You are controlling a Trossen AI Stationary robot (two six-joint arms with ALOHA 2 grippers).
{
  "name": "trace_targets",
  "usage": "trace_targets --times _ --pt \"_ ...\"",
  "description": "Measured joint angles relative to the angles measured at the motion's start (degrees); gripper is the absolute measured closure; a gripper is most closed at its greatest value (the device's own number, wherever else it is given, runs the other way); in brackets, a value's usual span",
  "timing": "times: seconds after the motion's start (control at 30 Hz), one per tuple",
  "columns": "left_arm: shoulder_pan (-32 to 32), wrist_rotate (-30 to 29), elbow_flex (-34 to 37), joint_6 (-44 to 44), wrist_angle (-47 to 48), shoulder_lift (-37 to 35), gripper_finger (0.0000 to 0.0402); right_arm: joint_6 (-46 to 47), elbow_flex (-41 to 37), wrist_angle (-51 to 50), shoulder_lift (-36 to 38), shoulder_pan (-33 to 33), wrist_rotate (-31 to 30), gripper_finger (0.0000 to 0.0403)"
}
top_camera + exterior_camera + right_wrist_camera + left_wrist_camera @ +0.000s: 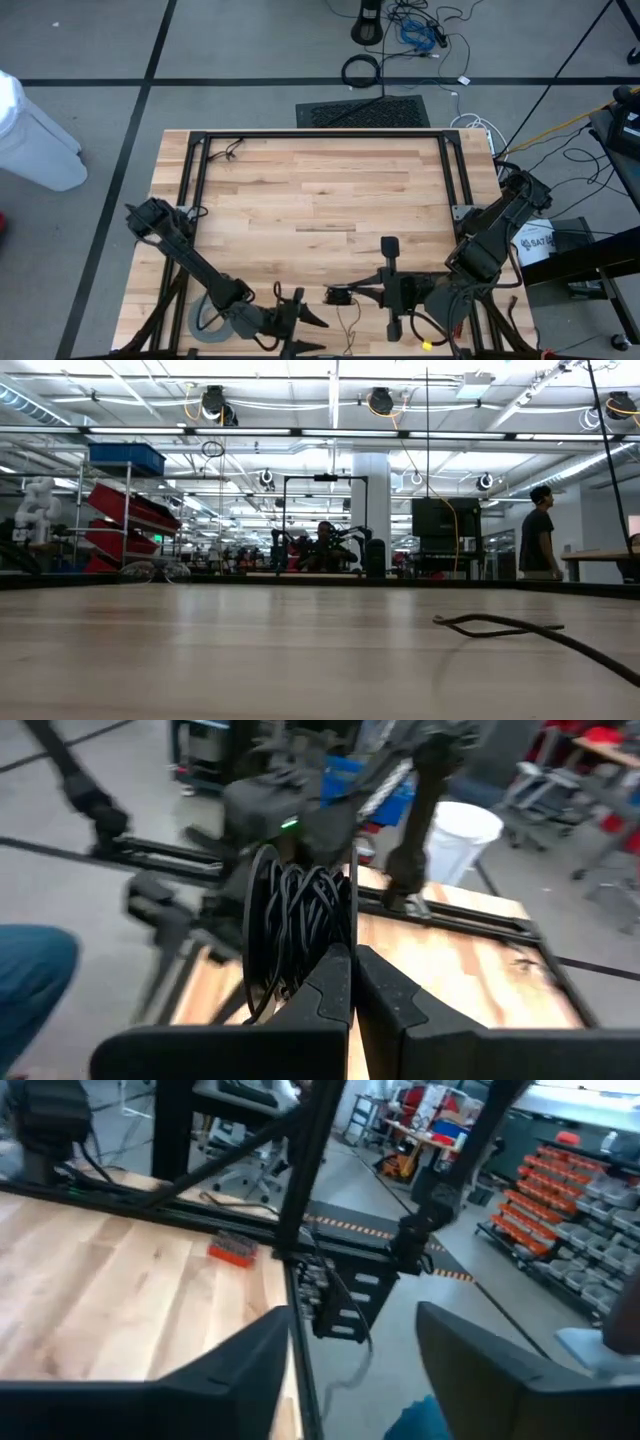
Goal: Coil cords
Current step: Coil the black wire onto the spool
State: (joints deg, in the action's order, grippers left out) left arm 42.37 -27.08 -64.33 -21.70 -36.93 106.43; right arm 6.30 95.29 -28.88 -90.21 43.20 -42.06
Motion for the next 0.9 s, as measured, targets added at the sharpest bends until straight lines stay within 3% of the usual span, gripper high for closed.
trace_targets --times 0.1,0.23,0.7,0.9 --pt "0.22 0.38 0.02 -0.02 -3.5 2.45 0.0139 -0.09 0.0 -0.05 0.0 -0.01 -3.56 0.0403" --pt "0.04 0.19 0.0 -0.04 -6.9 5.61 0.0112 -0.66 0.0 -0.02 0.0 -0.69 -4.55 0.0403" --pt "-1.0 -4.51 0.0 -0.21 -9.26 8.61 0.0109 -1.0 0.0 -0.02 0.0 -3.59 -4.71 0.0403" --pt "-1.05 -4.74 0.0 -0.05 -8.8 8.61 0.0134 -1.44 0.0 -0.05 0.0 -4.09 -4.64 0.0403"
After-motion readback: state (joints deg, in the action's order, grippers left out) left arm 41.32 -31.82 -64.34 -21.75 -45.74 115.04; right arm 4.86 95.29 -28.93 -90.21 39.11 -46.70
